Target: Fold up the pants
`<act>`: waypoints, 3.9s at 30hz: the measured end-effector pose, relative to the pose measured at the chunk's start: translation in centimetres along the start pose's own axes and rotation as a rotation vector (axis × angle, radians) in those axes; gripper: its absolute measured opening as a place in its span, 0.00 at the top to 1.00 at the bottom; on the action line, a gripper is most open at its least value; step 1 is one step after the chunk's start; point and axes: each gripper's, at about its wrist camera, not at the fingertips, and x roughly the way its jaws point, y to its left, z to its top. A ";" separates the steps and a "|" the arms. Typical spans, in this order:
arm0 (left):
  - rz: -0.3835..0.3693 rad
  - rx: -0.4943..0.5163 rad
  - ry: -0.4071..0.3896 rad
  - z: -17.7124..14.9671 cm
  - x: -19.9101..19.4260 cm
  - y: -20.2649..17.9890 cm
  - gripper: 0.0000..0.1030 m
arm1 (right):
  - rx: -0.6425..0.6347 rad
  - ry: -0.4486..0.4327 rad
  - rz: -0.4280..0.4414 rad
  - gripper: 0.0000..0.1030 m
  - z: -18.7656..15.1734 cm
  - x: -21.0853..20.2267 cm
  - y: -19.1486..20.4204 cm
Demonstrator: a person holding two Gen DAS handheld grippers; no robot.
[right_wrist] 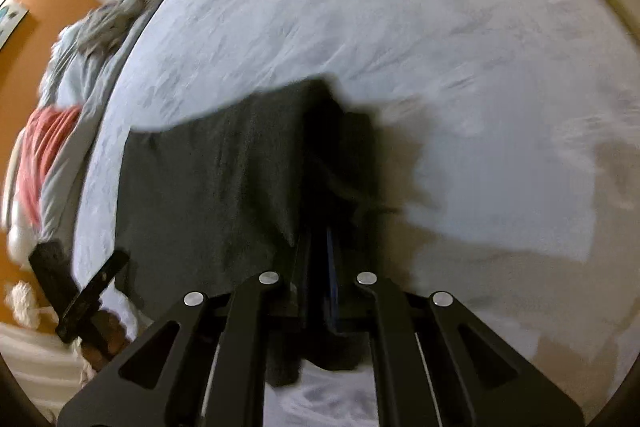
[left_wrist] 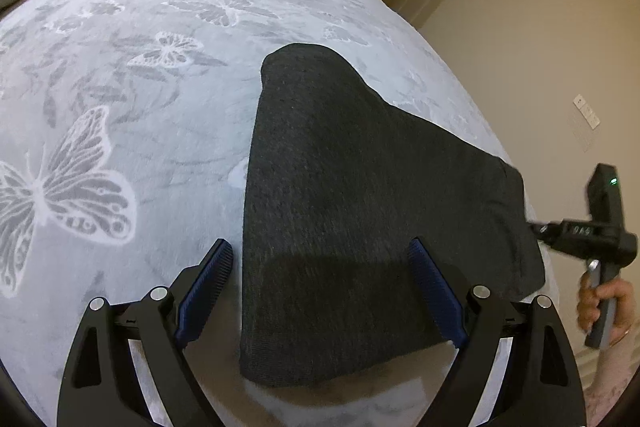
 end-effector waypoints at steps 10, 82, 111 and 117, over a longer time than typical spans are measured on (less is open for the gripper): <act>-0.033 -0.024 -0.029 -0.3 0.4 0.4 0.11 | -0.145 0.108 0.101 0.09 -2.7 3.2 3.5; -0.042 -0.040 0.054 -4.2 -11.0 2.4 0.79 | -0.095 -0.115 0.283 0.73 -13.2 -2.1 12.7; -0.065 0.404 -0.490 -0.9 -34.6 -8.9 0.79 | -0.333 -0.615 0.412 0.72 -13.5 -21.6 20.5; -0.081 0.438 -0.632 3.6 -36.3 -10.7 0.79 | -0.361 -0.737 0.450 0.71 -8.6 -23.9 21.1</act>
